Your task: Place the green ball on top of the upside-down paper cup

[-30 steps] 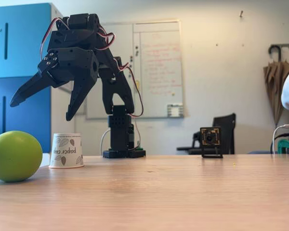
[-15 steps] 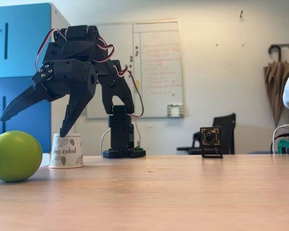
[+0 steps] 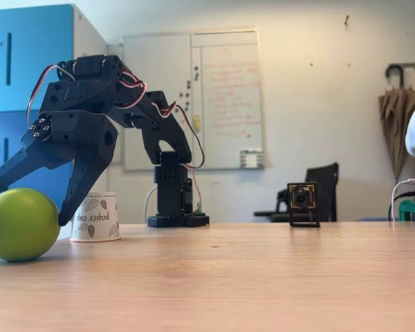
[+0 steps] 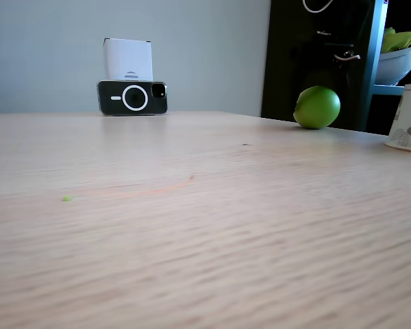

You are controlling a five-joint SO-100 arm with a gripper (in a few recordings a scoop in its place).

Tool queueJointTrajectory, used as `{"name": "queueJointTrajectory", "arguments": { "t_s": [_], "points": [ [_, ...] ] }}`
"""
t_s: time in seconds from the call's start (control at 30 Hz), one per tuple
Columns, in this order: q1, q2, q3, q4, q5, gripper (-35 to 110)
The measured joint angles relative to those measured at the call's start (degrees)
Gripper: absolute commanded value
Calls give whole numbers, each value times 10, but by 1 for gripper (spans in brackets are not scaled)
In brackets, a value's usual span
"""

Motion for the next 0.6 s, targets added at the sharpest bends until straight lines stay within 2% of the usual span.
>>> {"name": "queueJointTrajectory", "arguments": {
  "t_s": [0.27, 0.6],
  "points": [
    [3, -7, -9, -2, 0, 28],
    [3, -7, -9, -12, -1, 28]
  ]
}}
